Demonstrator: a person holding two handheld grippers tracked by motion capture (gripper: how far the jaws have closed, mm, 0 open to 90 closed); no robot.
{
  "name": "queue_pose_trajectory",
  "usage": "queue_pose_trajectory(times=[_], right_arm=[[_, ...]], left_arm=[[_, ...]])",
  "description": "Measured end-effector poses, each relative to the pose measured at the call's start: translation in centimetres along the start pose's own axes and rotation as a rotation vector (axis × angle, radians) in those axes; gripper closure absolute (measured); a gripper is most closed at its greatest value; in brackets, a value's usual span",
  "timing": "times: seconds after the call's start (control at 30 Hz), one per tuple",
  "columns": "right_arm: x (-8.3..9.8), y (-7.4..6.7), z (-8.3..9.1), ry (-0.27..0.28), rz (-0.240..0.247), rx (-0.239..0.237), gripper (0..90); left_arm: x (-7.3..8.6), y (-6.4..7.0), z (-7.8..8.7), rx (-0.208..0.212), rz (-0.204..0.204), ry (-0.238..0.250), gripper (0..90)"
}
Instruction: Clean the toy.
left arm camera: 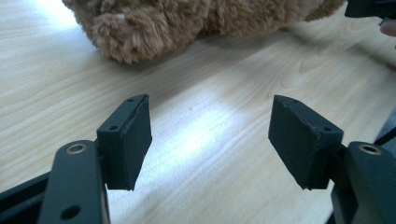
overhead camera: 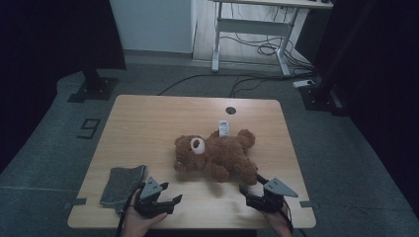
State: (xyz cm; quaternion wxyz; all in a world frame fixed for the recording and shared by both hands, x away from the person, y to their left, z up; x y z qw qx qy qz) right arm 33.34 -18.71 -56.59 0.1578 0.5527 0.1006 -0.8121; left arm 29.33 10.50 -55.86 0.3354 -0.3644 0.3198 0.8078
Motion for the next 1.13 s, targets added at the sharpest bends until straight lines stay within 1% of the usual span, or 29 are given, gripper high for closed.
queue_pose_trajectory(times=[0.07, 0.1, 0.13, 0.17, 0.23, 0.27, 0.37, 0.47, 0.57, 0.77, 0.83, 0.93, 1.03, 1.13], right_arm=[[0.6, 0.1, 0.5, -0.015, 0.003, -0.007, 22.9], [0.8, 0.1, 0.7, -0.017, -0.005, -0.01, 23.4], [1.1, 0.1, 1.0, -0.018, -0.009, -0.014, 24.0], [1.5, 0.0, 1.3, -0.021, -0.01, -0.022, 24.1], [2.3, -0.3, 1.7, -0.033, 0.0, -0.051, 25.1], [2.7, -0.4, 1.9, -0.04, 0.003, -0.057, 25.4], [3.4, -0.7, 1.9, -0.061, 0.02, -0.058, 26.1], [3.4, -0.7, 1.5, -0.071, 0.02, -0.049, 26.3], [3.8, -0.7, 1.4, -0.081, 0.037, -0.039, 26.5], [3.7, -0.4, 1.2, -0.081, 0.032, -0.033, 26.9], [3.8, -0.4, 1.1, -0.085, 0.036, -0.036, 26.9], [3.8, -0.6, 1.1, -0.087, 0.039, -0.039, 26.9], [3.8, -0.8, 1.1, -0.087, 0.045, -0.043, 26.9], [3.8, -0.8, 1.1, -0.088, 0.043, -0.042, 26.8]], left_arm=[[0.5, 0.0, 0.3, -0.008, 0.001, 0.0, 30.2], [0.9, 0.0, 0.4, -0.008, 0.0, -0.006, 30.2], [1.1, 0.0, 0.5, -0.006, -0.007, -0.007, 30.3], [1.4, 0.0, 0.7, -0.008, -0.013, 0.003, 30.7], [1.8, -0.2, 1.2, -0.016, -0.006, 0.026, 32.3], [2.1, -0.3, 1.3, -0.016, -0.004, 0.032, 32.5], [2.6, -0.5, 1.5, -0.022, -0.005, 0.026, 32.7], [2.8, -0.8, 1.5, -0.03, -0.007, 0.017, 32.6], [3.2, -1.2, 1.4, -0.027, 0.007, 0.012, 32.7], [3.4, -1.3, 1.2, -0.027, 0.021, 0.006, 33.0], [3.4, -1.3, 1.2, -0.027, 0.024, 0.01, 33.3], [3.1, -1.2, 1.5, -0.028, 0.017, 0.039, 33.4], [2.9, -1.1, 1.6, -0.025, 0.015, 0.055, 33.2], [2.9, -1.1, 1.6, -0.022, 0.017, 0.053, 32.8]])
Point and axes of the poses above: each handheld gripper's, and its own axes: z roughly backward along the jaws, x roughly out of its underside, y roughly to its right, the point moved 9 cm from there along -z, roughly forward along the jaws, and after that the axes turned 14 degrees about x, right-handed, at the moved point
